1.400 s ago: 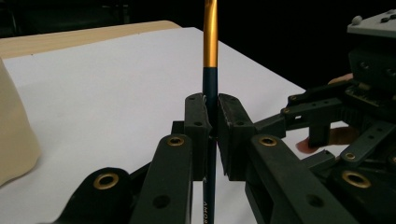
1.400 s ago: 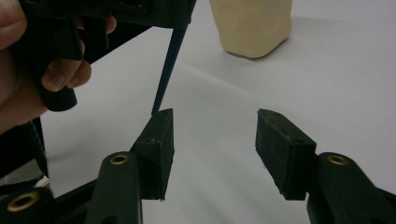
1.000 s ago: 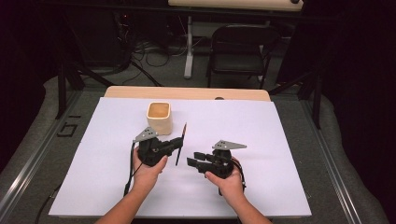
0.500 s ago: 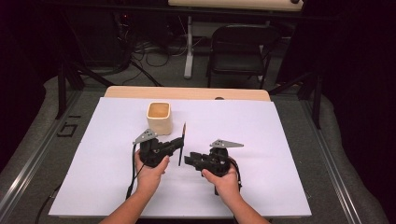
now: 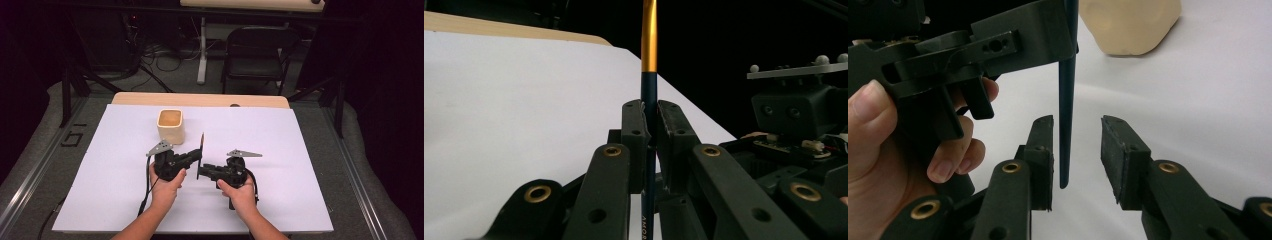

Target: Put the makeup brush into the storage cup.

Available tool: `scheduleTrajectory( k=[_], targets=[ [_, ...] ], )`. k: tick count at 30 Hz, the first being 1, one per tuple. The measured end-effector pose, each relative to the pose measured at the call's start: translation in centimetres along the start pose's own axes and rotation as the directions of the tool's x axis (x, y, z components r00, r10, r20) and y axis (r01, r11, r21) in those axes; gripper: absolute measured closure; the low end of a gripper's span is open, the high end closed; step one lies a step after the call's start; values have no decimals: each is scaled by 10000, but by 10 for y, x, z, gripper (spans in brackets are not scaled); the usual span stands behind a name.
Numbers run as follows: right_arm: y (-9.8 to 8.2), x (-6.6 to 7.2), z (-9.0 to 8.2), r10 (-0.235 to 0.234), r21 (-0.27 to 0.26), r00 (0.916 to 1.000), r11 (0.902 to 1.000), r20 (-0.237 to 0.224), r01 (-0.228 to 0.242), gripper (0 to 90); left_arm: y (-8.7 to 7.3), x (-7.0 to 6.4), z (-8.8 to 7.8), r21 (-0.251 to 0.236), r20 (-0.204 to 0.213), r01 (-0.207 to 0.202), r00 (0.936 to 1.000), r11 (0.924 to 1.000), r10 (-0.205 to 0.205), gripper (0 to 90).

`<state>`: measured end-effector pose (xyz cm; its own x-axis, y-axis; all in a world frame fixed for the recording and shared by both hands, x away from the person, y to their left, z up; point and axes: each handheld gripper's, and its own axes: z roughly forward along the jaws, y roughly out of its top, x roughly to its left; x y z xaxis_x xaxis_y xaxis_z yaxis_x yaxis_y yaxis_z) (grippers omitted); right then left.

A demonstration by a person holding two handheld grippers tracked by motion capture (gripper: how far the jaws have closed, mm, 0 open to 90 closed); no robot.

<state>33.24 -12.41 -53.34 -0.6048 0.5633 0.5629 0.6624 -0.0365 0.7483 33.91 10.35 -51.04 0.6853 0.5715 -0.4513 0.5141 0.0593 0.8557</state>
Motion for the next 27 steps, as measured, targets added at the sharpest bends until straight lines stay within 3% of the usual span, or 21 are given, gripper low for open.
scheduleTrajectory(
  k=[13, 27],
  targets=[
    [-1, -3, 0, 399, 22, 9989, 9992, -260, -399, 753, -3, -3, 2, 88, 108, -68, 9999, 9999, 67, 830],
    [-1, -4, 0, 293, -29, 9990, 9996, -325, -294, 826, -4, -3, 4, 157, 144, -8, 9999, 9999, 5, 830]
  ],
)
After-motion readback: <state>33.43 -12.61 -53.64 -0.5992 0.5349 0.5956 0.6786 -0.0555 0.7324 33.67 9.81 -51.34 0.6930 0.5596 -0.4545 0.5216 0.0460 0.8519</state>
